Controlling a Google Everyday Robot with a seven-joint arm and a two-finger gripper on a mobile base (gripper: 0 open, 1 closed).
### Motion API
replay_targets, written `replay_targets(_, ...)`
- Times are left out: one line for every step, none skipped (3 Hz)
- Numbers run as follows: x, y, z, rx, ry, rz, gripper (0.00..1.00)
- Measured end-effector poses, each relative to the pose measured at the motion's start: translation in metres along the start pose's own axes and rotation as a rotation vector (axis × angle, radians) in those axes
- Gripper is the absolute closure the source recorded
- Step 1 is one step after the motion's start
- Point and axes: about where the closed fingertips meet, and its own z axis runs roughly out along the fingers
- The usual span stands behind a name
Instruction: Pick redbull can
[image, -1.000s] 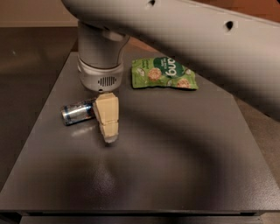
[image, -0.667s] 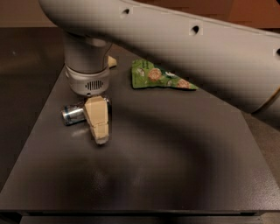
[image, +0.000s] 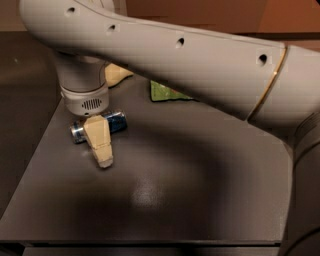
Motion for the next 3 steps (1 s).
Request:
replay_targets(0.007, -0.011, 0.005, -0.007, 0.020, 0.018, 0.00)
replay_targets(0.020, -0.018, 0.006, -0.005, 0.047, 0.026, 0.18)
replay_targets(0.029, -0.020, 0.006, -0.002, 0.064, 0.029, 0.40)
